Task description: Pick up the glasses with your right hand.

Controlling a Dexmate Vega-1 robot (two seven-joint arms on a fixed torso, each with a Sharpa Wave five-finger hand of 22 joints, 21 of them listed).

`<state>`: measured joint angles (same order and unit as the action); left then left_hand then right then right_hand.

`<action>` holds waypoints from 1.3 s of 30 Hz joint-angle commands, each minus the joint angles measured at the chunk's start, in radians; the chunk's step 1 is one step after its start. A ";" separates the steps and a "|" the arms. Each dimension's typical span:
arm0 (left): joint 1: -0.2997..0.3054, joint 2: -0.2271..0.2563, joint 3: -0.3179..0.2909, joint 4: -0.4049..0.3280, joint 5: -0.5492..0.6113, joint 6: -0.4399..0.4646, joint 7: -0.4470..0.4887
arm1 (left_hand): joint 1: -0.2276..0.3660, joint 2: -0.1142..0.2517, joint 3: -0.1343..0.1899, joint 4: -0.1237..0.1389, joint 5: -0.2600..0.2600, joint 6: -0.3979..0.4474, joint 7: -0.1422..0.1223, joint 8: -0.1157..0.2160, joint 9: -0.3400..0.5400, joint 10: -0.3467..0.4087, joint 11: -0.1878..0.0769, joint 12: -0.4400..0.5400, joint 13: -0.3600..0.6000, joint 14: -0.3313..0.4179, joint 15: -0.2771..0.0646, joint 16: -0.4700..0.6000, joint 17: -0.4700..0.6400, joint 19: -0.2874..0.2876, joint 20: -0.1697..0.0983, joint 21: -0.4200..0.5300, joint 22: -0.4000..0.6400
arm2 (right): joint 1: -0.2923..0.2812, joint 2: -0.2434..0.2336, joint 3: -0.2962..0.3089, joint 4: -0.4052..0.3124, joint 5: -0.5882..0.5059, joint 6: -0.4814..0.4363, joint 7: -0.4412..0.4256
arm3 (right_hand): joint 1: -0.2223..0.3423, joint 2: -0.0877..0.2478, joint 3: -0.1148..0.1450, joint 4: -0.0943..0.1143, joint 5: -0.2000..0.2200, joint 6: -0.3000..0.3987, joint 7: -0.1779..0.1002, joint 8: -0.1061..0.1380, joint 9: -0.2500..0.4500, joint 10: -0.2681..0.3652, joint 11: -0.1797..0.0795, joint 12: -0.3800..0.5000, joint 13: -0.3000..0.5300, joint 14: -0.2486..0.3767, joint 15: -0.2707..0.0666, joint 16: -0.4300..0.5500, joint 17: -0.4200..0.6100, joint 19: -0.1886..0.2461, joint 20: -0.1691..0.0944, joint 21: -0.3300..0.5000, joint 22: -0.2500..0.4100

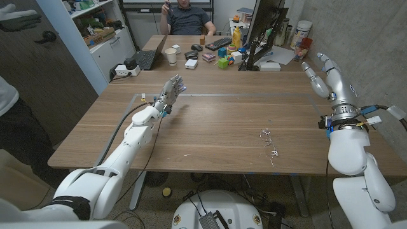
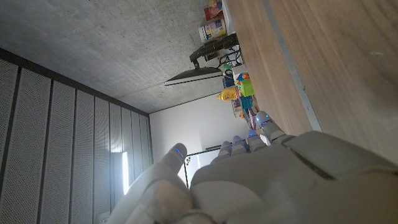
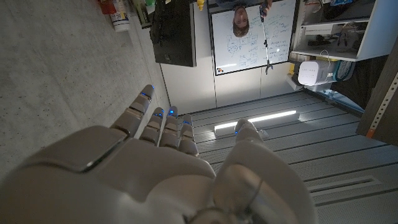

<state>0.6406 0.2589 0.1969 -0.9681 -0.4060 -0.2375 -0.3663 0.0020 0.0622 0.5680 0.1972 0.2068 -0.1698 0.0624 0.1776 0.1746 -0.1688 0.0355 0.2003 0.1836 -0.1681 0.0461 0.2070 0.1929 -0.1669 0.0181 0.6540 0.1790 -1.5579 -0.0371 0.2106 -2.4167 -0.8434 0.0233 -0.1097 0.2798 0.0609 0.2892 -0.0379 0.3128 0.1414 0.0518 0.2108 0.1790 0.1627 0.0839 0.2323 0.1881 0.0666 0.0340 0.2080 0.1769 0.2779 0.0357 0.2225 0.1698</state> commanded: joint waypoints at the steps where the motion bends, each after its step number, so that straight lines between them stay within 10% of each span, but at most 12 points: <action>1: -0.044 -0.024 0.005 0.070 0.014 -0.015 -0.040 | 0.000 0.124 -0.001 -0.001 0.005 -0.090 -0.001 0.006 0.002 -0.171 0.000 0.003 0.004 -0.217 0.002 0.005 0.005 -0.162 0.006 -0.006 0.002 | -0.076 0.043 -0.035 -0.094 -0.221 -0.061 -0.008 | 0.014 -0.005 0.003 -0.011 -0.001 0.008 -0.003 0.000 0.003 0.007 -0.005 -0.006 0.003 0.016 -0.002 0.001 0.001 0.015 0.002 0.002 0.004; 39: -0.079 -0.032 -0.019 0.137 0.038 -0.018 -0.095 | 0.000 0.124 -0.005 -0.001 0.005 -0.091 0.000 0.005 0.002 -0.173 0.001 0.002 0.004 -0.217 0.004 0.004 0.005 -0.160 0.006 -0.014 0.002 | -0.034 -0.024 -0.231 -0.143 -0.580 -0.238 0.293 | 0.078 -0.081 -0.023 -0.080 0.005 0.093 -0.008 0.006 0.006 0.080 -0.015 -0.010 0.005 0.130 -0.022 0.008 0.004 0.143 0.033 0.018 0.006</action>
<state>0.5618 0.2191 0.1816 -0.8294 -0.3728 -0.2661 -0.4487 0.0020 0.0622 0.5681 0.1972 0.2068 -0.1698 0.0624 0.1776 0.1746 -0.1688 0.0355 0.2003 0.1835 -0.1681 0.0460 0.2070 0.1929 -0.1669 0.0181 0.6463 0.1789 -1.5946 -0.0472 0.0389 -2.5522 -1.3315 -0.1655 0.1151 0.3540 -0.0134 0.2625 -0.1132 0.3128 0.2204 0.0449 0.2108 0.1790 0.2324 0.0714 0.2244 0.1881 0.1934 0.0177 0.2159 0.1794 0.4119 0.0696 0.2381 0.1698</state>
